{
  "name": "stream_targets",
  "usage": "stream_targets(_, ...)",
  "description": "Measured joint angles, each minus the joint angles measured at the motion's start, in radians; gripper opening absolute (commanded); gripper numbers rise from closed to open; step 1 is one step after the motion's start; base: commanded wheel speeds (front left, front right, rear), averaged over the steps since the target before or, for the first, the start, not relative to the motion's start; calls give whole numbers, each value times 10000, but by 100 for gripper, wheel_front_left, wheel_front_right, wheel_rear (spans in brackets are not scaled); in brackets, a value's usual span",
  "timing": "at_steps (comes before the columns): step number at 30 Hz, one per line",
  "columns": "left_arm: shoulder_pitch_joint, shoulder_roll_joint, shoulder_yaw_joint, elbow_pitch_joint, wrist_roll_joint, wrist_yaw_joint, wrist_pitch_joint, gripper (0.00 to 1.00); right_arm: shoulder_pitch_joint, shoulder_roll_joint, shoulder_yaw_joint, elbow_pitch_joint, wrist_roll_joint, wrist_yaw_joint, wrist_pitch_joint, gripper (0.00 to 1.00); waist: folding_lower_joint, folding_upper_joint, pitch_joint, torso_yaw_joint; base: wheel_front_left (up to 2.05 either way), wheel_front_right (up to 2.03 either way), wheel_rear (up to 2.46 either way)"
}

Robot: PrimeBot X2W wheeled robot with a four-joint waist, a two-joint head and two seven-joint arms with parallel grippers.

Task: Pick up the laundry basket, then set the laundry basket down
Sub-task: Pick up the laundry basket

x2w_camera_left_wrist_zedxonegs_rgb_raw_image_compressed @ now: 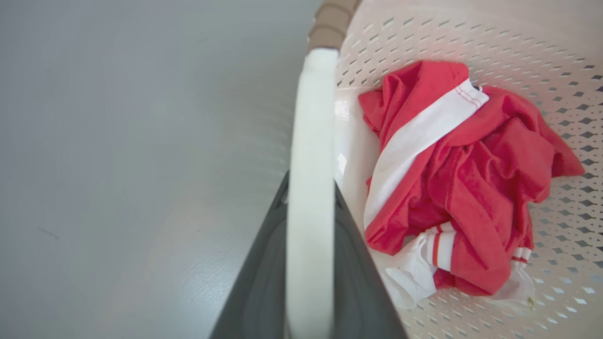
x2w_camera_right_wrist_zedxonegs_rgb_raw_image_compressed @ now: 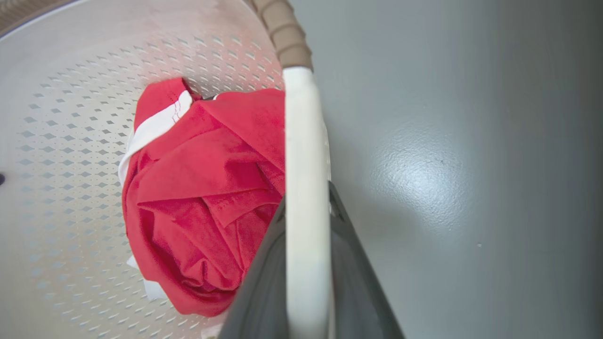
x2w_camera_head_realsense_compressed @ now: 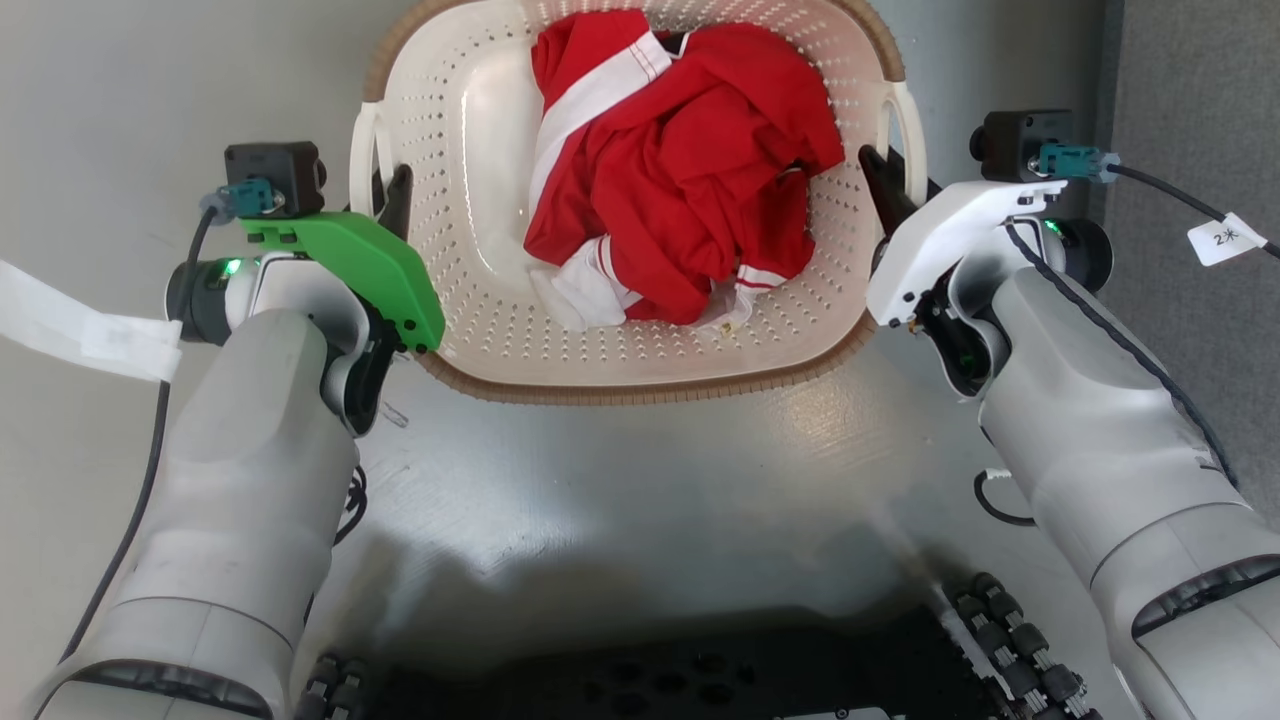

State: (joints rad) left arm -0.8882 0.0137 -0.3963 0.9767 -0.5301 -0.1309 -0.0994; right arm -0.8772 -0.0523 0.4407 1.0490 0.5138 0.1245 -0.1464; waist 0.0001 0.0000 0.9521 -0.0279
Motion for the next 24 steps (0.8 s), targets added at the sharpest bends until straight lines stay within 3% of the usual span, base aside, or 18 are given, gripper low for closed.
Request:
stream_targets(13,67,4,-594,589,-667,0,-201,0,223,-52,786,186,794,-13,-96,0,0,0,-960,70,0,0,0)
stream_targets(24,833,23,-1287,828,-1484,0,121,0,931,-84,1371,274,1753,-15,548,0,0,0,-2365,60,0,0,0)
